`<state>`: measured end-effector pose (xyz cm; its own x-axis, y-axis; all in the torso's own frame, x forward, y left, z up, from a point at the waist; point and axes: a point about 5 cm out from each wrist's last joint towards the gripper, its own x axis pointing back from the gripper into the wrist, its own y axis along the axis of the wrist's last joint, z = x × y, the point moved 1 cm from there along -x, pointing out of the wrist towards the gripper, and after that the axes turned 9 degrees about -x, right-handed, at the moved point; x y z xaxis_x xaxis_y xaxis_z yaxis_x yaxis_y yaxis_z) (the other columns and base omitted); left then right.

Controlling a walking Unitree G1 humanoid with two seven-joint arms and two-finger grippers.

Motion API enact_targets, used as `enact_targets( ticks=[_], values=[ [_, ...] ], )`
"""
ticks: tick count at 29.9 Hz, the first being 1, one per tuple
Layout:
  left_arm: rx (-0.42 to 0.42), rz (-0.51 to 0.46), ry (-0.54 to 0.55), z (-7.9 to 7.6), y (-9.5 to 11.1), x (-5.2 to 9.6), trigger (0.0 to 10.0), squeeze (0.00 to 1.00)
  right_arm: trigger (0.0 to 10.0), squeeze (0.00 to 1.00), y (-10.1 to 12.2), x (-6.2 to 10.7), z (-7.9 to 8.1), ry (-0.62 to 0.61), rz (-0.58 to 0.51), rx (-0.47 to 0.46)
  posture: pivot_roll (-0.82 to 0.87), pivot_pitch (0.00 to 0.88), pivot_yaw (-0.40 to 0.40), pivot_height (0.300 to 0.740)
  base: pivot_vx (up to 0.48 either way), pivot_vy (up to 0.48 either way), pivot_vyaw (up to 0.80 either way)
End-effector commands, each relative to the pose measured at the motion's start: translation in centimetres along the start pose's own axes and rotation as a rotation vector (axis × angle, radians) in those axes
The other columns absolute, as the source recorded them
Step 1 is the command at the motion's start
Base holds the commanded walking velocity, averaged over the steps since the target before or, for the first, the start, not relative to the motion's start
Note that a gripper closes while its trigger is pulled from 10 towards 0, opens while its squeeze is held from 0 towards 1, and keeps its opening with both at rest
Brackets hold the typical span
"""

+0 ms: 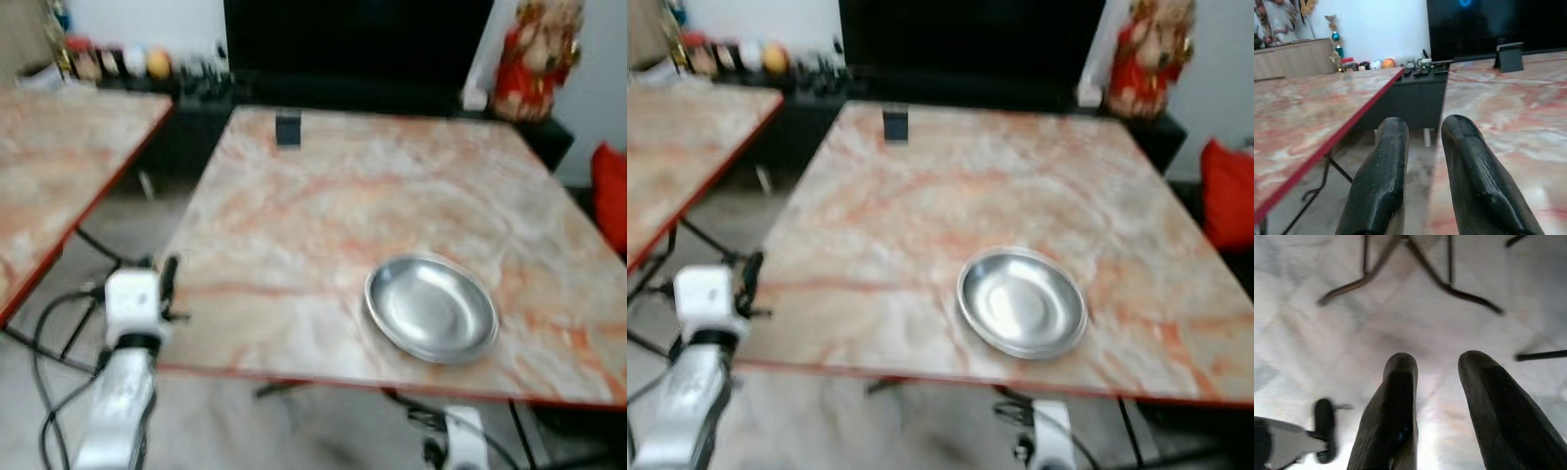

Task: Setting the table

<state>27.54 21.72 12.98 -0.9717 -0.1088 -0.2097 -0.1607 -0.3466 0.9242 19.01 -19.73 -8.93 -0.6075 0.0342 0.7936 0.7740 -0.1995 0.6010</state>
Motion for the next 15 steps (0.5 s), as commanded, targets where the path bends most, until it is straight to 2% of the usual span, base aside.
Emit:
enact_targets(
  ticks=[1,15],
  values=[
    [0.01,-0.019,-0.027,-0.86,0.54,-0.26,10.0,0.0,10.0,0.0,-0.18,0.17,-0.93,-0.025,0.003,-0.013,0.01,0.0,-0.021,0.718,0.0,0.39,0.0],
    [0.012,-0.025,-0.044,-0.98,0.6,-0.34,10.0,0.0,10.0,0.0,-0.4,0.21,-0.77,-0.021,0.002,-0.015,0.01,0.0,-0.007,0.718,0.0,0.393,0.0]
  ],
)
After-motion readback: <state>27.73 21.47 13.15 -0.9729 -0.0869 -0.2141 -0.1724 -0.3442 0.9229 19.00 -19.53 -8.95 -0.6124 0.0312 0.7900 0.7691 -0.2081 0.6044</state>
